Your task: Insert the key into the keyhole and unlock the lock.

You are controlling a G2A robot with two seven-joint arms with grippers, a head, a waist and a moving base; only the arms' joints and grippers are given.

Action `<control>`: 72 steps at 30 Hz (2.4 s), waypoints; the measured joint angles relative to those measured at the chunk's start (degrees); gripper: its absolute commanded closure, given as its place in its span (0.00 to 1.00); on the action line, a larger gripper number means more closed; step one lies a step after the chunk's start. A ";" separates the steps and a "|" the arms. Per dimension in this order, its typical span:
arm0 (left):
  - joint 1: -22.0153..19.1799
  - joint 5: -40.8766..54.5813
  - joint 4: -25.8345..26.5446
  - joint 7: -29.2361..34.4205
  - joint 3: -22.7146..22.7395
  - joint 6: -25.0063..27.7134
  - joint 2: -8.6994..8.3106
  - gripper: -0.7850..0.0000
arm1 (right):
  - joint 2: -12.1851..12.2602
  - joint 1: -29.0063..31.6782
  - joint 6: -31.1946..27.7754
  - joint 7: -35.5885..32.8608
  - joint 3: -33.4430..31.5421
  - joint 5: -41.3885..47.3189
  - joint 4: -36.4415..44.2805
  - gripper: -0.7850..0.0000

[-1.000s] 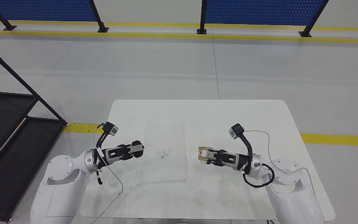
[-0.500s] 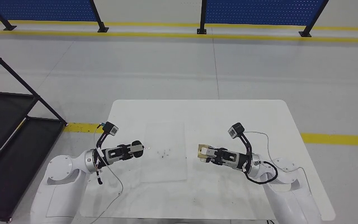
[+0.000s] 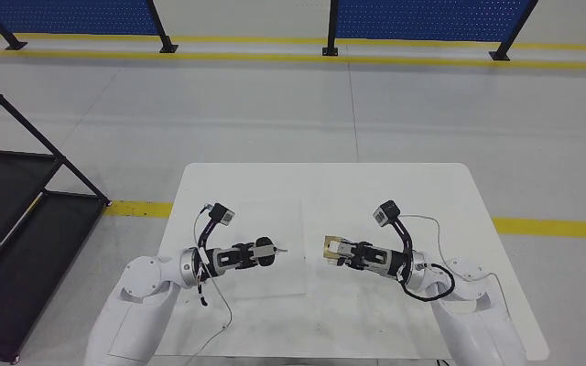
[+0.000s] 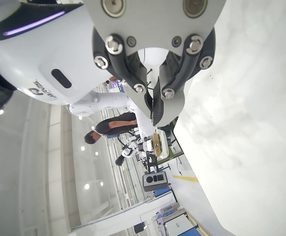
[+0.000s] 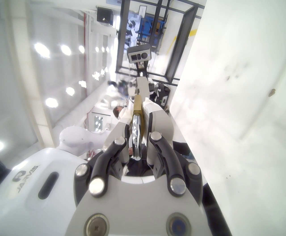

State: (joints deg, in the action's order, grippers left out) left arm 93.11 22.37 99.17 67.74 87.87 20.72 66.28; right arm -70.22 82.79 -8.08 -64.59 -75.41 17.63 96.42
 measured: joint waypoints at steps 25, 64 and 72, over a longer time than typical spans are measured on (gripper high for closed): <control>-2.71 -9.46 1.36 -11.98 -8.89 5.42 -0.05 1.00 | 0.00 0.00 0.00 0.00 0.00 0.00 0.00 1.00; -7.38 -6.93 -3.86 -14.90 -14.74 7.59 -0.76 1.00 | 0.00 0.00 0.00 0.00 0.00 0.00 0.00 1.00; -8.01 -6.59 -4.48 -15.17 -15.56 7.57 -0.90 1.00 | 0.00 0.00 0.00 0.00 0.00 0.00 0.00 1.00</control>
State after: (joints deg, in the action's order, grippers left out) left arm 85.11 15.78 94.70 52.57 72.30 28.29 65.39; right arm -70.22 82.79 -8.08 -64.59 -75.41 17.63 96.42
